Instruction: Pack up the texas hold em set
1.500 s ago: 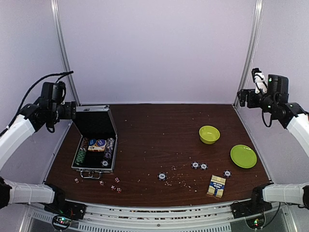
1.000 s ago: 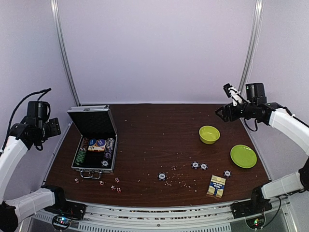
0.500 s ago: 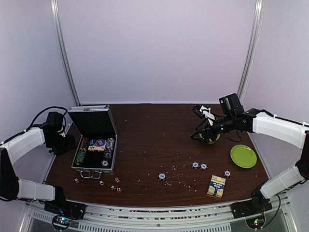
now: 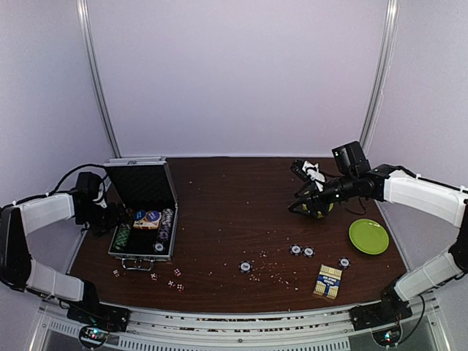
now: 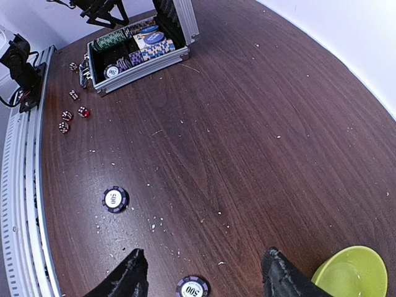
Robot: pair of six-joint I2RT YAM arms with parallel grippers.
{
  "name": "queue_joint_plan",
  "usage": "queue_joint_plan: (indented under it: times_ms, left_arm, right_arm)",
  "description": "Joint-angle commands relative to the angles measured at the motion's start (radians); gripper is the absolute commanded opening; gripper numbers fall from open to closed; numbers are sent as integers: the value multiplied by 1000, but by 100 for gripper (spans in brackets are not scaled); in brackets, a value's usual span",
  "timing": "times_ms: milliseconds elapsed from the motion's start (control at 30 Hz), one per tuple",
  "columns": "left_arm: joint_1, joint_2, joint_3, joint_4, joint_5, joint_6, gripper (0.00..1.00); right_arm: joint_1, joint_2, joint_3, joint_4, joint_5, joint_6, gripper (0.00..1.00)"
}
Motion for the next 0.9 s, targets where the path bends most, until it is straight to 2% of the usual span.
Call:
queue_joint_plan:
  times_ms: [0, 533, 667, 867]
  left_arm:
    - [8, 44, 18, 70, 36, 11, 92]
    - [-2, 98, 7, 144, 159, 19, 92]
    - [-39, 115, 14, 162, 173, 15, 92]
    - [-149, 139, 62, 206, 173, -35, 92]
  right_arm:
    - [7, -29, -12, -8, 7, -21, 63]
    - [8, 15, 1, -24, 5, -29, 63]
    - [8, 19, 2, -27, 3, -30, 63]
    - [8, 19, 0, -24, 4, -29, 63]
